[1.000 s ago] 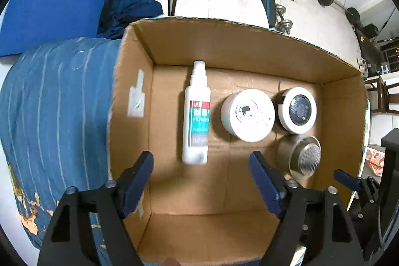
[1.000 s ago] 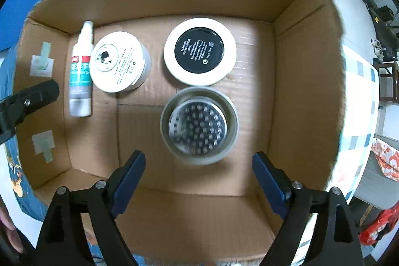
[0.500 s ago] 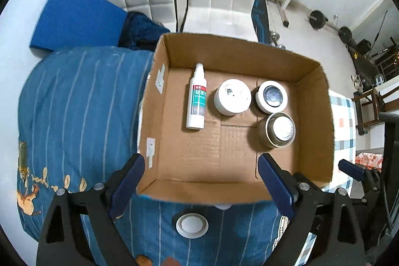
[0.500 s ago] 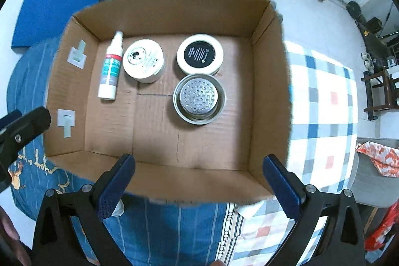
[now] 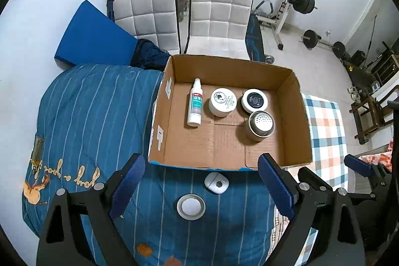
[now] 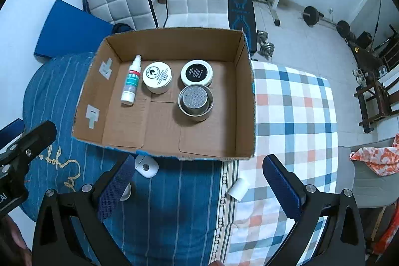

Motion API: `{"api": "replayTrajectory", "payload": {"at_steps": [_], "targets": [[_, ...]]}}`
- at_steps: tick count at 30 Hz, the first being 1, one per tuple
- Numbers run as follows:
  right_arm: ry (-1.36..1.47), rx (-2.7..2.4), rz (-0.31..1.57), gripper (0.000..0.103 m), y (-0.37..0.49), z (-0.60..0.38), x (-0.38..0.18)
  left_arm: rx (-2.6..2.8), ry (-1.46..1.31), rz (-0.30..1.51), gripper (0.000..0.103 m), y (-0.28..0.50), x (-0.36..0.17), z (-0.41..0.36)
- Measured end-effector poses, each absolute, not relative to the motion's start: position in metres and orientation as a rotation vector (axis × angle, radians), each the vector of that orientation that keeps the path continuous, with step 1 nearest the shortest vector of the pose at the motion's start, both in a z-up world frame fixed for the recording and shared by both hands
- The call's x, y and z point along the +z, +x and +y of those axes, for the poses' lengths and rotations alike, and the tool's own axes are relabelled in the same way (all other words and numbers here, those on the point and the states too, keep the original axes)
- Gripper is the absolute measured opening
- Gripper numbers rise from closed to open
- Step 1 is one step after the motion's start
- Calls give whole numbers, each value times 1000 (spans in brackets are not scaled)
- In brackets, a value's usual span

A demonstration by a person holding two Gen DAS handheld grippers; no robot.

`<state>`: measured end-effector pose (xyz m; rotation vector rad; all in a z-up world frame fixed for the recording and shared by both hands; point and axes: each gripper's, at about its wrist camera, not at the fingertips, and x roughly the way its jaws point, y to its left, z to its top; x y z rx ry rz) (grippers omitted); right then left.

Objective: Organize rigid objects
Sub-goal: 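Withdraw both tools from the box, then grasp the small white cylinder with the right tool while the left tool grasps the tin lid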

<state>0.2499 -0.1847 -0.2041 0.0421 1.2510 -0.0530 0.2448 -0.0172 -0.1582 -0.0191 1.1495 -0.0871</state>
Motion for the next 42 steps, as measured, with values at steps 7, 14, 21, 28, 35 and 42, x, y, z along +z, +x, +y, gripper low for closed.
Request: {"api": "replayTrajectory", "payload": {"at_steps": [7,14,21,28,35,42], "targets": [[117,-37,1237,103,229,-203,-202,-54,-12,1176,93,231,-167,-12],[233,-167,1373,103,213,-271,-264,38,-10,1384,93,224,-261,5],[395,-252,1558,101,213,-317,-365,37,-56,1588,93,222,-350,5],[465,-243,1670,69,219,-304,-433,17,-56,1691,93,228,-397,-7],[379,-278,1654,36,223,-289,-437,14,-35,1705,83,230,-418,-13],[296,-211,1692,35,204,-266,-438,-18,-6,1697,63,216,-417,-25]]}}
